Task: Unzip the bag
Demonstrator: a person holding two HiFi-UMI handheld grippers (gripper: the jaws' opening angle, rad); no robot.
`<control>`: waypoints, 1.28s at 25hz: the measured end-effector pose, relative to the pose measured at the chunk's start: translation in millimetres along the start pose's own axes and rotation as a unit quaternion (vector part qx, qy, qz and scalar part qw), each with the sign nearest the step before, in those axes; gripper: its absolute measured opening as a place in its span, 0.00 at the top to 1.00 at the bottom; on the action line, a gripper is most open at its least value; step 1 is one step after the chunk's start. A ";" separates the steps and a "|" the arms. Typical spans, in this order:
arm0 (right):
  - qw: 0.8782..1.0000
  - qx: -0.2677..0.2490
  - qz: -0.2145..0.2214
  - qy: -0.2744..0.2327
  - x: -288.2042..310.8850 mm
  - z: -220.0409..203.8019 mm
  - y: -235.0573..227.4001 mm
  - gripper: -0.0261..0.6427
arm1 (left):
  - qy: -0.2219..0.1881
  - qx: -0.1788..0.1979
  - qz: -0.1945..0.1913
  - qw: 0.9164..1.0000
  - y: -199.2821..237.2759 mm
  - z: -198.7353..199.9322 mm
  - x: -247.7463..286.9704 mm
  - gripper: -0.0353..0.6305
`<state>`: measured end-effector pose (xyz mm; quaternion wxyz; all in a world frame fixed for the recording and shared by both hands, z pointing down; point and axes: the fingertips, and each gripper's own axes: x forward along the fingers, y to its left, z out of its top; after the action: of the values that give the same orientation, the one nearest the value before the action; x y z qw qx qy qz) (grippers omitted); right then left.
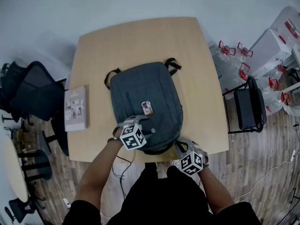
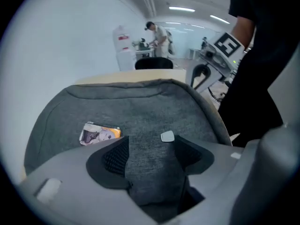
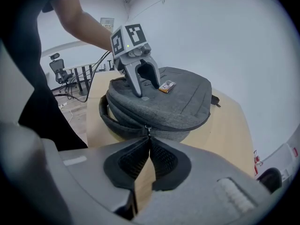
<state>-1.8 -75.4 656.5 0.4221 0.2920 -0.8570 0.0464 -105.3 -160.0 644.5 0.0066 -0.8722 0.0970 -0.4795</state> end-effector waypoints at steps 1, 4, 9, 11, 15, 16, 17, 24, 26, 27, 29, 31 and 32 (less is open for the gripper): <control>1.000 -0.001 0.002 0.000 0.5 0.2 0.2 0.94 | 0.003 0.012 -0.019 1.000 -1.2 -4.1 1.7 0.46; 1.000 -0.004 0.005 0.000 1.5 0.8 -0.1 0.94 | -0.008 0.013 -0.054 0.998 -1.4 -8.1 6.6 0.46; 1.000 -0.007 -0.002 0.004 1.1 -1.6 -3.4 0.94 | -0.039 0.004 -0.036 0.999 -2.2 -7.8 12.1 0.45; 1.000 0.009 -0.010 0.006 -1.6 -5.7 -12.5 0.94 | -0.041 -0.012 -0.024 0.999 -0.7 -1.6 16.6 0.46; 0.999 0.035 -0.020 0.013 -12.7 -18.0 -38.1 0.94 | -0.040 -0.066 0.013 0.997 5.4 17.5 30.8 0.46; 0.999 0.034 -0.019 0.017 -15.6 -20.0 -42.3 0.94 | -0.039 -0.080 0.022 0.996 6.9 21.9 33.7 0.46; 0.999 0.029 -0.017 0.021 -17.9 -21.5 -43.8 0.94 | -0.038 -0.092 0.029 0.995 7.8 25.8 36.2 0.47; 0.999 0.011 0.008 0.031 -24.1 -18.2 -13.8 0.94 | -0.032 -0.133 0.053 0.989 9.7 37.7 41.9 0.47; 0.999 0.013 0.010 0.032 -23.3 -16.2 -4.6 0.94 | -0.032 -0.144 0.062 0.987 11.7 41.0 44.6 0.47; 0.999 0.016 0.009 0.033 -23.4 -16.2 -0.7 0.94 | -0.031 -0.151 0.067 0.986 12.0 43.8 46.6 0.47; 0.999 0.026 0.002 0.036 -24.7 -18.0 3.6 0.94 | -0.029 -0.163 0.077 0.983 12.6 50.3 51.3 0.47; 0.999 0.038 -0.006 0.038 -27.0 -19.3 3.2 0.94 | -0.027 -0.175 0.084 0.981 14.6 57.3 55.5 0.47; 0.998 0.042 -0.008 0.039 -28.1 -19.2 3.0 0.94 | -0.028 -0.181 0.088 0.979 16.0 61.1 57.2 0.47</control>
<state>23.2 -53.8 648.2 0.4430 0.3146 -0.8346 0.0905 -27.0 -190.7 657.7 -0.1064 -0.8600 0.2581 -0.4271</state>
